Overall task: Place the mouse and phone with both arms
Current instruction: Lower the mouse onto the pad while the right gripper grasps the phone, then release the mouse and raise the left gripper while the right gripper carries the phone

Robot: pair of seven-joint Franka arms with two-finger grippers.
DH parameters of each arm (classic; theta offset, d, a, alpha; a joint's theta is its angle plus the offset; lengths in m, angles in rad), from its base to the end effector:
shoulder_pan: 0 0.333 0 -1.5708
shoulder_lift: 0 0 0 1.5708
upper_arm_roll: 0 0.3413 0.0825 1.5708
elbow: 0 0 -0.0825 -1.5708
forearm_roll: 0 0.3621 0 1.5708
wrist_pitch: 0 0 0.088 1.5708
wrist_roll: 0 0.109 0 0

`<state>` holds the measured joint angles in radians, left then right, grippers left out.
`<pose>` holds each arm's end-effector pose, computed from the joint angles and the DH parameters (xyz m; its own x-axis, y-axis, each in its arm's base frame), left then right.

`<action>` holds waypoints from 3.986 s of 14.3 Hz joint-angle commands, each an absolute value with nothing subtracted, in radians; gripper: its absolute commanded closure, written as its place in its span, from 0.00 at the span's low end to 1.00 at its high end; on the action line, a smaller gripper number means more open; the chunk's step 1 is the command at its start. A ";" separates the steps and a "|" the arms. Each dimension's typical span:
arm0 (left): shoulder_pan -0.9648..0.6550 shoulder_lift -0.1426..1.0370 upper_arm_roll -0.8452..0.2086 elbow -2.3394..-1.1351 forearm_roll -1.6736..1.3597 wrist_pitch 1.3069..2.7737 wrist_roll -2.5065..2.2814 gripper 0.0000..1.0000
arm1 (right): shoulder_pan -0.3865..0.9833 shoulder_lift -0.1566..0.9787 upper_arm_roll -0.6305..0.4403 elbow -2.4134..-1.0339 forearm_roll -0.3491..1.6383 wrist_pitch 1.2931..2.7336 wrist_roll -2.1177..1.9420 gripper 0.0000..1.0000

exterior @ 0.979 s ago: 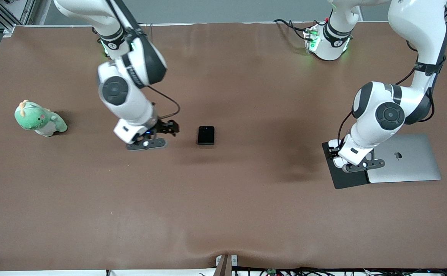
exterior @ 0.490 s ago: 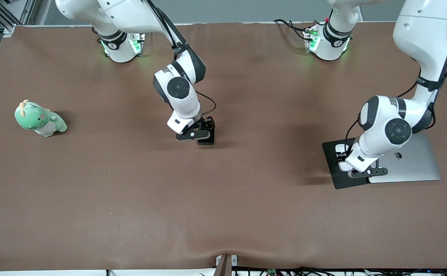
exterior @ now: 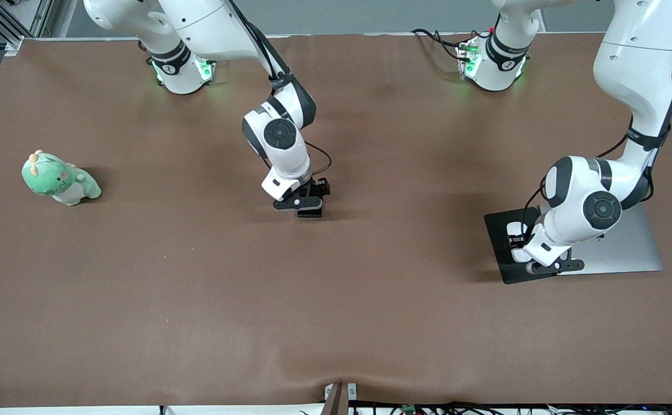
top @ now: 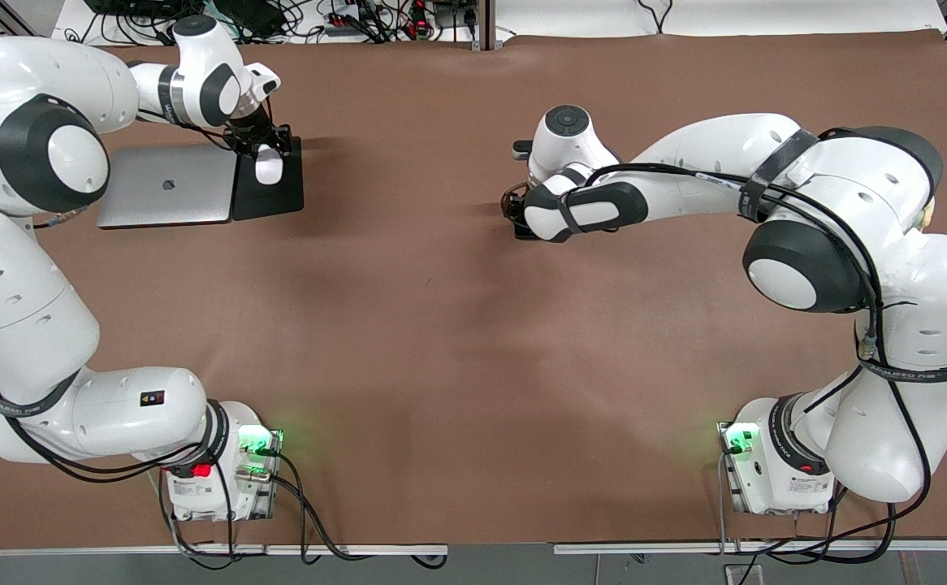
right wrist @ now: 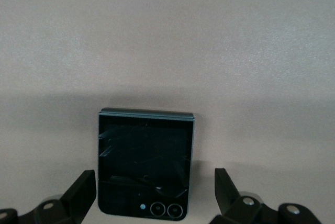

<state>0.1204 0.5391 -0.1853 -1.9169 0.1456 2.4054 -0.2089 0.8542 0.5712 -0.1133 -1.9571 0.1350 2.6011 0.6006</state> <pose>0.6215 -0.0313 0.2472 0.9976 0.0580 -0.0371 0.0578 -0.9983 -0.0065 0.4603 0.4239 0.2267 0.9975 0.0457 0.0547 0.0489 -0.9971 -0.0582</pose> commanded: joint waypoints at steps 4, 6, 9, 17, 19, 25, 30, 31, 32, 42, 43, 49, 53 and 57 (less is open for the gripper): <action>0.153 0.580 -0.192 -1.910 0.153 2.445 -0.178 0.39 | 0.877 0.595 -0.126 -1.944 0.152 2.628 0.633 0.00; 0.167 0.587 -0.192 -1.910 0.153 2.445 -0.147 0.30 | 0.880 0.603 -0.126 -1.941 0.152 2.628 0.649 0.00; 0.178 0.591 -0.193 -1.911 0.153 2.444 -0.115 0.00 | 0.893 0.618 -0.126 -1.934 0.152 2.628 0.660 0.00; 0.167 0.395 -0.225 -1.917 0.152 2.316 -0.101 0.00 | 0.899 0.635 -0.129 -1.904 0.146 2.612 0.666 0.39; 0.172 0.342 -0.251 -1.914 0.152 2.298 -0.101 0.00 | 0.877 0.627 -0.129 -1.893 0.141 2.562 0.658 1.00; 0.173 0.192 -0.298 -1.789 0.042 2.015 -0.061 0.00 | 0.780 0.524 -0.135 -1.786 0.141 2.213 0.649 1.00; 0.163 0.120 -0.322 -1.645 0.026 1.821 -0.048 0.00 | 0.574 0.324 -0.137 -1.786 0.127 1.990 0.488 1.00; 0.137 0.094 -0.316 -1.643 0.026 1.818 -0.049 0.00 | 0.528 0.298 -0.138 -1.786 0.098 1.958 0.450 1.00; 0.106 0.072 -0.307 -1.641 0.025 1.815 -0.055 0.00 | 0.491 0.279 -0.138 -1.786 0.054 1.919 0.401 1.00; -0.195 -0.018 -0.020 -1.605 -0.069 1.667 -0.067 0.00 | 0.115 0.250 -0.156 -1.842 -0.032 1.876 0.008 1.00; -0.227 -0.024 0.010 -1.606 -0.069 1.658 -0.071 0.00 | 0.092 0.245 -0.156 -1.870 -0.032 1.905 -0.023 1.00; -0.225 -0.057 0.014 -1.647 -0.064 1.647 -0.071 0.00 | 0.014 0.206 -0.156 -2.101 -0.020 2.119 -0.136 1.00; -0.149 -0.058 -0.080 -1.648 -0.064 1.657 -0.075 0.00 | -0.021 0.206 -0.156 -2.221 -0.020 2.259 -0.185 1.00; -0.147 -0.048 -0.083 -1.643 -0.064 1.658 -0.077 0.00 | -0.049 0.206 -0.156 -2.319 -0.020 2.373 -0.225 1.00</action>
